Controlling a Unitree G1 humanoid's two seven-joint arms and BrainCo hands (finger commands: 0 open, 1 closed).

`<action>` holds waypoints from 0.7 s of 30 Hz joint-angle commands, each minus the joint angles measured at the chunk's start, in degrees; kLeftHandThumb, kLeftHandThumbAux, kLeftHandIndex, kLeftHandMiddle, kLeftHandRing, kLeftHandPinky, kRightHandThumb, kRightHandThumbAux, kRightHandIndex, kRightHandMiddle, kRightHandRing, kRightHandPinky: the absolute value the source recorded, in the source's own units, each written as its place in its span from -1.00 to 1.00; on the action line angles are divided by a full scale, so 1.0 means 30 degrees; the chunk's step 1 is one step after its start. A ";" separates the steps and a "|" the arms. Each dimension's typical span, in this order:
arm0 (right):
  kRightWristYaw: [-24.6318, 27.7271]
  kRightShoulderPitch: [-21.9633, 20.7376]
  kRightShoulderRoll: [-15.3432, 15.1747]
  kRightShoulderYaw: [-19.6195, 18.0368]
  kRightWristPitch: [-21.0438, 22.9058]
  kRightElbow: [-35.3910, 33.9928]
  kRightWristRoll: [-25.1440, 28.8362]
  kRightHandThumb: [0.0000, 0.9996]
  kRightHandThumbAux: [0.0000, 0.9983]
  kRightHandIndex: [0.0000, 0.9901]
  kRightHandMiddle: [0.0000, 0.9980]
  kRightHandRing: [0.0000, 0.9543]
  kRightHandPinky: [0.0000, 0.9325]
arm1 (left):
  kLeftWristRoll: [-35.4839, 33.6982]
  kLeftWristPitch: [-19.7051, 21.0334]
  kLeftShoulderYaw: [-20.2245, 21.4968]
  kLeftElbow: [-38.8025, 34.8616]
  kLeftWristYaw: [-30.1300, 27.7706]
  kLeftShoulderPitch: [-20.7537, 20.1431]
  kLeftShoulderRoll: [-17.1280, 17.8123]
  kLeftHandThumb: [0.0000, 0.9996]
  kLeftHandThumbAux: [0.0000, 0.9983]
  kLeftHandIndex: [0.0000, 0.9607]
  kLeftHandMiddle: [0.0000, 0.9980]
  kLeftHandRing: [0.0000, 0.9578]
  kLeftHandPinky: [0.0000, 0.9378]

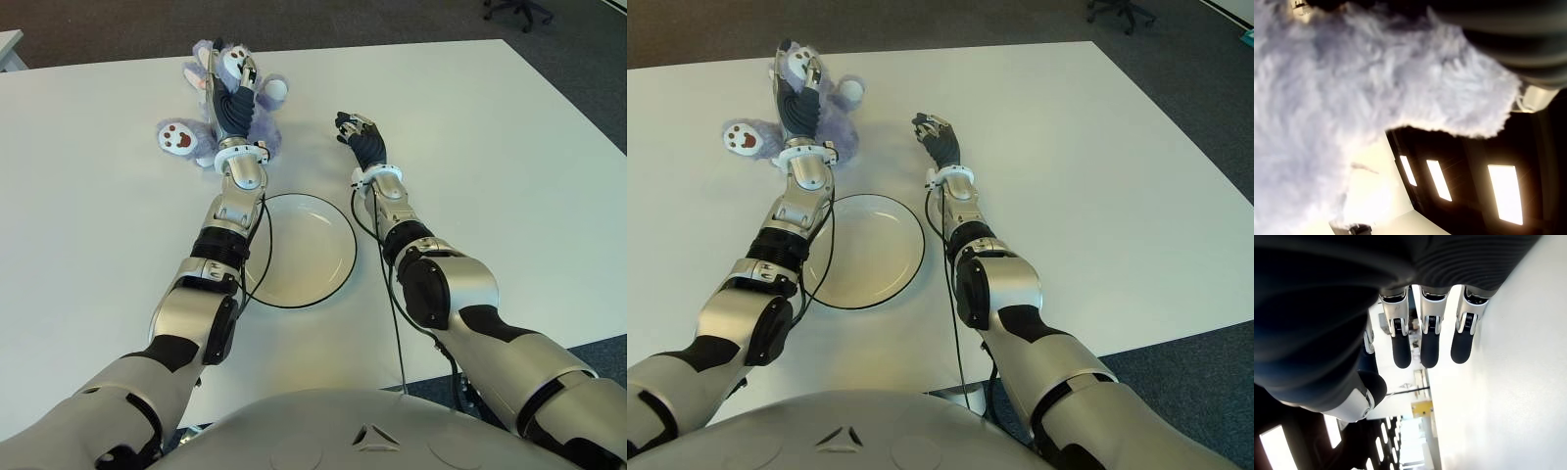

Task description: Put the doll into the plate.

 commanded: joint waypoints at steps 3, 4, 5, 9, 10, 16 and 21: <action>-0.0226 0.1122 0.0107 0.0079 0.0471 0.0673 -0.0208 0.40 0.47 -0.19 -0.64 -0.67 -0.60 | -0.0709 0.0187 0.0263 0.0855 -0.0923 -0.0181 0.0116 -0.01 -0.44 -0.91 -0.60 -0.65 -0.79; -0.0253 0.1126 0.0119 0.0075 0.0443 0.0670 -0.0210 0.40 0.47 -0.19 -0.64 -0.67 -0.60 | -0.0823 0.0103 0.0313 0.1175 -0.1074 -0.0227 0.0190 -0.01 -0.46 -0.91 -0.59 -0.65 -0.81; -0.0265 0.1127 0.0130 0.0060 0.0420 0.0668 -0.0199 0.40 0.47 -0.19 -0.64 -0.67 -0.60 | -0.0965 -0.0117 0.0395 0.1768 -0.1254 -0.0331 0.0307 -0.01 -0.47 -0.91 -0.58 -0.64 -0.81; -0.0232 0.1121 0.0143 -0.0001 0.0428 0.0677 -0.0142 0.40 0.47 -0.19 -0.64 -0.67 -0.62 | -0.1247 -0.0586 0.0500 0.3120 -0.1665 -0.0718 0.0569 0.00 -0.49 -0.91 -0.57 -0.63 -0.76; -0.0218 0.1116 0.0144 -0.0014 0.0452 0.0682 -0.0130 0.40 0.47 -0.19 -0.64 -0.68 -0.63 | -0.1253 -0.0562 0.0475 0.3178 -0.1729 -0.0782 0.0585 0.02 -0.51 -0.94 -0.57 -0.61 -0.71; -0.0222 0.1091 0.0134 -0.0024 0.0574 0.0694 -0.0137 0.40 0.47 -0.19 -0.64 -0.69 -0.65 | -0.1223 -0.0147 0.0279 0.3501 -0.2373 -0.1036 0.0780 0.07 -0.54 -0.99 -0.56 -0.60 -0.68; -0.0170 0.1066 0.0151 -0.0118 0.0683 0.0697 -0.0032 0.40 0.47 -0.19 -0.65 -0.70 -0.64 | -0.1179 0.0249 0.0179 0.3565 -0.2903 -0.1129 0.0913 0.09 -0.56 -1.00 -0.60 -0.65 -0.81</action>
